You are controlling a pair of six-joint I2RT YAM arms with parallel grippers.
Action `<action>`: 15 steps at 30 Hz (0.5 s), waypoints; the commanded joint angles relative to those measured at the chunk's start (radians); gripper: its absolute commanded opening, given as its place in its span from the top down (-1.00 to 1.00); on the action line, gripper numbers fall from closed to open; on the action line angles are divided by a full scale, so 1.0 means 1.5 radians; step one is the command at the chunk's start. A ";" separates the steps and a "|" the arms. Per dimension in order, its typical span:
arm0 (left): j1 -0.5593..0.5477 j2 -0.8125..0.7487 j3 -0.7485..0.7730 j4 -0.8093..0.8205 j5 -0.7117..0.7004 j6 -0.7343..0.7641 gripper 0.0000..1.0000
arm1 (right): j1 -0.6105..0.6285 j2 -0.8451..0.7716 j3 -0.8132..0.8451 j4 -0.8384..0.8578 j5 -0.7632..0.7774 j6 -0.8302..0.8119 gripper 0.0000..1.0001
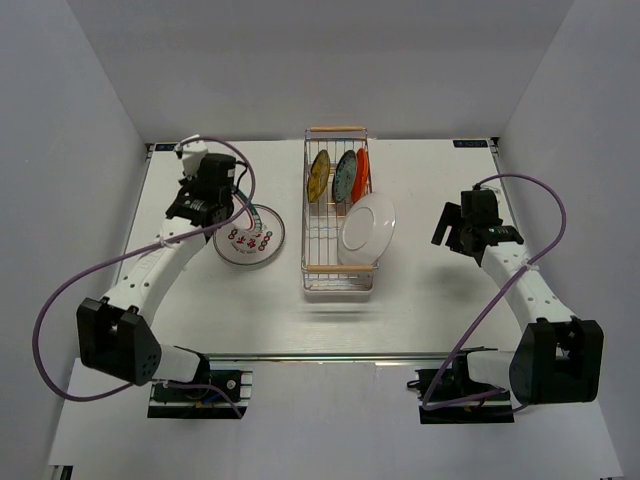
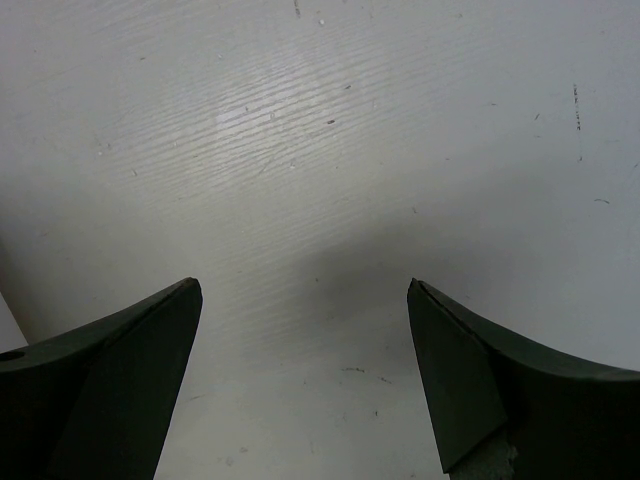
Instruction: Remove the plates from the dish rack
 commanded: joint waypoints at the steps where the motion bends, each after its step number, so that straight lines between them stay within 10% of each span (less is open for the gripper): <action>1: 0.021 -0.101 -0.046 0.056 0.057 -0.055 1.00 | 0.000 0.007 0.029 0.003 -0.001 0.005 -0.78; 15: 0.060 -0.098 -0.217 0.155 0.130 -0.077 1.00 | 0.001 0.005 0.027 -0.001 0.007 0.006 -0.78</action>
